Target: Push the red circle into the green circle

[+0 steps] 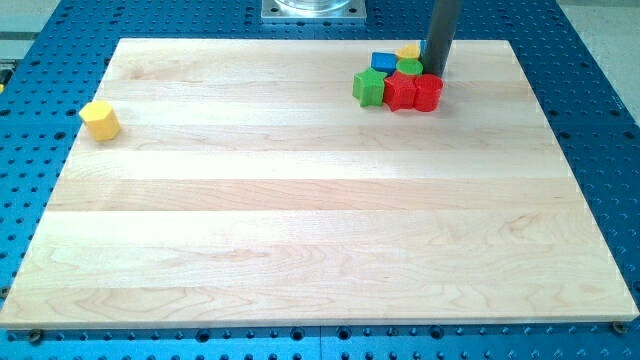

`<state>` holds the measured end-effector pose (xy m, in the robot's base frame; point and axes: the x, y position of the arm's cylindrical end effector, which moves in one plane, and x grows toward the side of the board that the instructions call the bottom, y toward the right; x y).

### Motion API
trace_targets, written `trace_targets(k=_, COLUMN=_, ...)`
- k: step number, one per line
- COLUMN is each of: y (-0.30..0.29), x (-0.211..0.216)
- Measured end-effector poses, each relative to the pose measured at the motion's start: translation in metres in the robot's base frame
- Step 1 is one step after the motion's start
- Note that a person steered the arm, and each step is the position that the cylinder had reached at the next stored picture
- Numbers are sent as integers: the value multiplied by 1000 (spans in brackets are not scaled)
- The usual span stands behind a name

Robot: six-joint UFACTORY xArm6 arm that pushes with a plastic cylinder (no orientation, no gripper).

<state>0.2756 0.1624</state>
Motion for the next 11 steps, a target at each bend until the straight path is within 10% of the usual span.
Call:
trace_targets(k=2, y=79, x=79)
trace_targets(k=4, y=-32, x=55)
trace_targets(k=9, y=-21, x=92)
trace_targets(k=11, y=-304, x=239)
